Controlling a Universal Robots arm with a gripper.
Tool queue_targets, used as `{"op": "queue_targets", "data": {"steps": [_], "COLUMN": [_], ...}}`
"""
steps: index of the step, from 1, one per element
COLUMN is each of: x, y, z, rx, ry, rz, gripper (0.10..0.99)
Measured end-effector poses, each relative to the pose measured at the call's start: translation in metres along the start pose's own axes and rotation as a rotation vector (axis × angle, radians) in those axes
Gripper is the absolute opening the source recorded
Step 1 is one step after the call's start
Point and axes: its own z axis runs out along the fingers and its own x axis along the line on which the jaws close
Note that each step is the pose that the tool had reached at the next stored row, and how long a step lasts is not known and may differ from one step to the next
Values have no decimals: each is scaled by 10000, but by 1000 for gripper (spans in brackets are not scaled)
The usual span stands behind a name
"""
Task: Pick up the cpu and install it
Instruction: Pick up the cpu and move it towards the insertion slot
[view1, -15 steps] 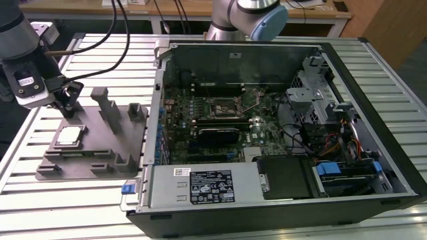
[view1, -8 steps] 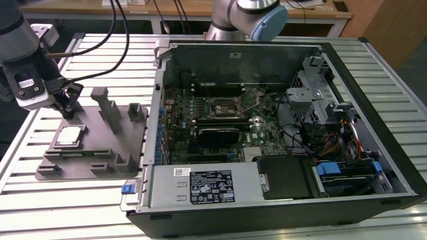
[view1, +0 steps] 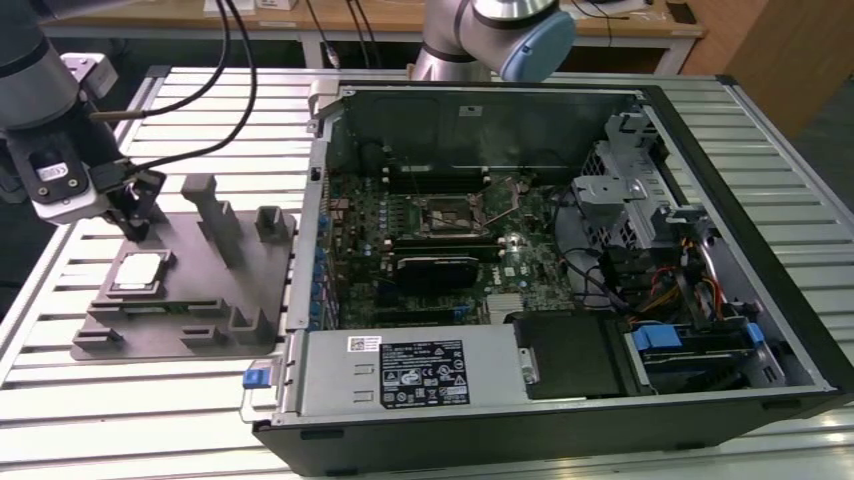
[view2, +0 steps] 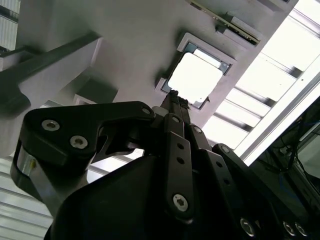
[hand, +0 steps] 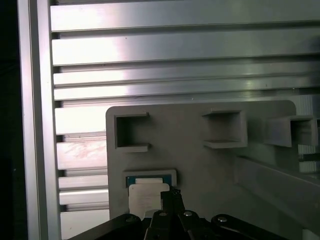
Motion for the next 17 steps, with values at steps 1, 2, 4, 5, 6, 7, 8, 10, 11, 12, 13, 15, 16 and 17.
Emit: {"op": "queue_targets", "data": {"steps": [1, 2, 4, 5, 6, 7, 8, 10, 11, 12, 13, 15, 16, 17], "x": [4, 8, 16, 19, 22, 25, 27, 33, 36, 41, 45, 55, 61, 67], "y": [0, -1, -2, -2, -3, -3, -4, -4, -4, -5, -6, -8, -9, -11], "z": [6, 12, 23, 29, 34, 40, 44, 54, 59, 63, 68, 80, 86, 93], "rx": [0, 0, 0, 0, 1, 1, 2, 0, 0, 1, 1, 1, 1, 2], "ry": [0, 0, 0, 0, 1, 1, 2, 0, -1, 0, 1, 1, 1, 2], "rz": [0, 0, 0, 0, 0, 0, 0, 0, 0, 1, 0, 0, 0, 0], "gripper": [106, 106, 106, 106, 106, 106, 106, 106, 106, 106, 106, 106, 106, 106]}}
